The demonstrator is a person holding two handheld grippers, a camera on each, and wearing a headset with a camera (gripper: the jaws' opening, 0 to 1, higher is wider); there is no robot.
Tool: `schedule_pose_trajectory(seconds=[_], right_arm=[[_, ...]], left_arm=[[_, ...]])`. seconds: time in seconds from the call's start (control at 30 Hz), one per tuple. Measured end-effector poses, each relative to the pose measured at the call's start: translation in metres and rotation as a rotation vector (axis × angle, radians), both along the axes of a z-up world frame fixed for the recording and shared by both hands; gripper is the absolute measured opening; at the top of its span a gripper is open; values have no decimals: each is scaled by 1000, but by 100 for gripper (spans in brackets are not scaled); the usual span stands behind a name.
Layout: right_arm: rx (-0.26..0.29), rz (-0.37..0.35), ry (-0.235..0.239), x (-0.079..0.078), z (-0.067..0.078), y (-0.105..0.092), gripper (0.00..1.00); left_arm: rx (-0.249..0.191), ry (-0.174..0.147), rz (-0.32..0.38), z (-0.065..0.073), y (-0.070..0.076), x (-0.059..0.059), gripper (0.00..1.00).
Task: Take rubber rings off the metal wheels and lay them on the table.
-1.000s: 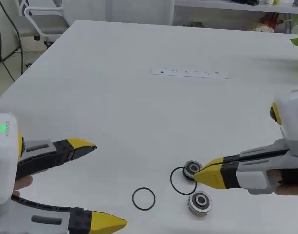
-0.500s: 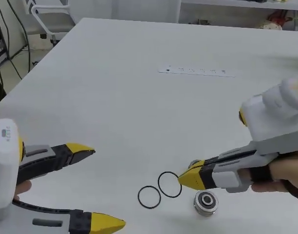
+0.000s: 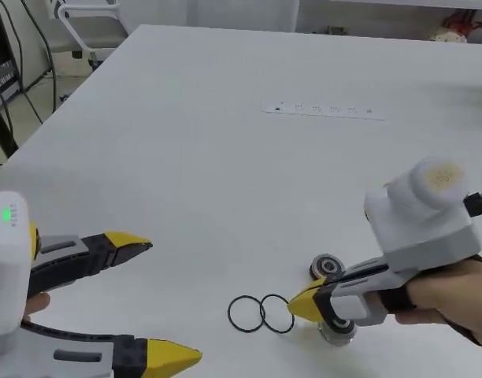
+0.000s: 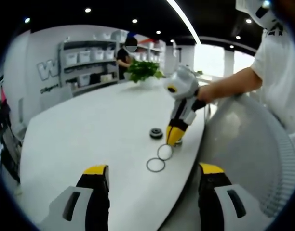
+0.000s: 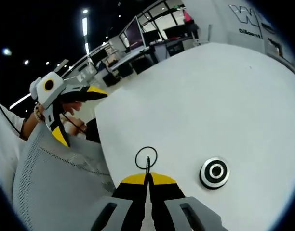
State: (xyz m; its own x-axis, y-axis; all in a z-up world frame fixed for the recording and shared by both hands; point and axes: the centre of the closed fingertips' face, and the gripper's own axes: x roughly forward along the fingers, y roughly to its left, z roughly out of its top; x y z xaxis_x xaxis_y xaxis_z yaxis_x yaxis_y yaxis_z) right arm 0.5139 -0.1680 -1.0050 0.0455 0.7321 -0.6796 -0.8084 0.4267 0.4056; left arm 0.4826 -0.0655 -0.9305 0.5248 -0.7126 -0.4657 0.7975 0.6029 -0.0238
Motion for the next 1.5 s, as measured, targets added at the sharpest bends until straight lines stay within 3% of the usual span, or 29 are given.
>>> schedule_pose_trajectory(seconds=[0.3, 0.53, 0.93, 1.5], right_arm=[[-17, -55, -31, 13, -9, -3, 0], [-18, -51, -44, 14, -14, 1, 0], [-13, -27, -102, 17, -13, 9, 0], [-3, -35, -125, 23, -9, 3, 5]], left_arm=[[-4, 6, 9, -2, -1, 0, 75], [-2, 9, 16, -4, 1, -1, 75], [3, 4, 16, -2, 1, 0, 74], [14, 9, 13, -4, 1, -2, 74]])
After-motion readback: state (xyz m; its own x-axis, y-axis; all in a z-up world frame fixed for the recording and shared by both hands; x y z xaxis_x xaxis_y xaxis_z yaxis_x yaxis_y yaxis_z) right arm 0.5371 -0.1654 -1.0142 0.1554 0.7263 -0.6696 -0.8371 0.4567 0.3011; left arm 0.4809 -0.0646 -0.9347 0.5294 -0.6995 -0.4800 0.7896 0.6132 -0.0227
